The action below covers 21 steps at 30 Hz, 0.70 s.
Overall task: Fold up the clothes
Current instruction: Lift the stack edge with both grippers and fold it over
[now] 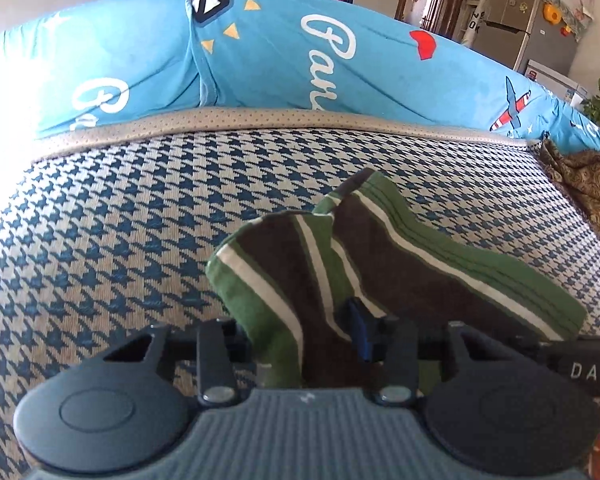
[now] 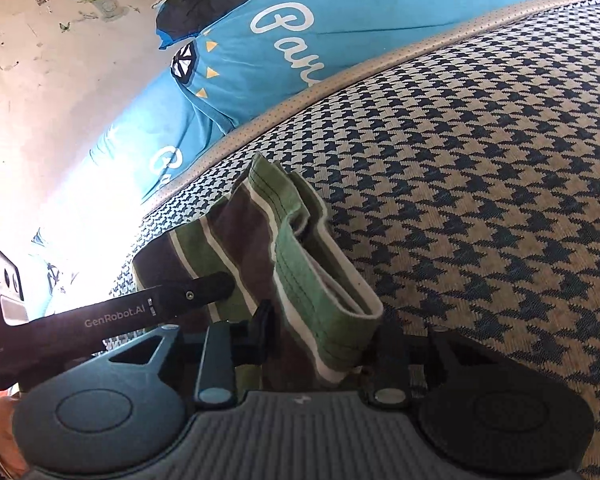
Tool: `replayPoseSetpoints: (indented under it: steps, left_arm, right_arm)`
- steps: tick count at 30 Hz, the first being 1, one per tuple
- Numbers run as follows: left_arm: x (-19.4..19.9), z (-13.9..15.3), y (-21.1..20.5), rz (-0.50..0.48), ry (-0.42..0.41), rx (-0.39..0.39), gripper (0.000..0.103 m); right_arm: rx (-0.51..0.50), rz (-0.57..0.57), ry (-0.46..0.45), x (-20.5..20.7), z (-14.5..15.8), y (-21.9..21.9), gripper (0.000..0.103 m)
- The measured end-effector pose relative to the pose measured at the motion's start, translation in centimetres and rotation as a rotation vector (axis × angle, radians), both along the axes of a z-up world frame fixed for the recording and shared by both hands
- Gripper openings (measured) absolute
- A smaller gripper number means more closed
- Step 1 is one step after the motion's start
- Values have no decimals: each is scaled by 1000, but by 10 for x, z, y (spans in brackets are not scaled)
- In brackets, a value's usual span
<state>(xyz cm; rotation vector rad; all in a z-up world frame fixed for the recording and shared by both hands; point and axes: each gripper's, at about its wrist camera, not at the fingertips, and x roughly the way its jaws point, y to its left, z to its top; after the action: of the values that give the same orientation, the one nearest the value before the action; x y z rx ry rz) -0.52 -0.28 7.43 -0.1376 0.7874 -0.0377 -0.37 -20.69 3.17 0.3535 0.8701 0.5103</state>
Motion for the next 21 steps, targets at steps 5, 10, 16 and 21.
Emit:
replayPoseSetpoints:
  steps: [5,10,16,21]
  left_arm:
    - [-6,11,-3,30,-30,49,25]
    - [-12,22,-5,69,-61,99,21]
    - [-17,36,-4,117,-99,127,21]
    - [-21,41,-4,144,-106,150,21]
  right_arm:
    - [-60,19,-73,-2,13,8,26]
    - [-105,27,-157,-4,30,17,25]
    - [-148,48,-265,-11,51,30,25]
    - [-174,58,-316,-15,62,40,25]
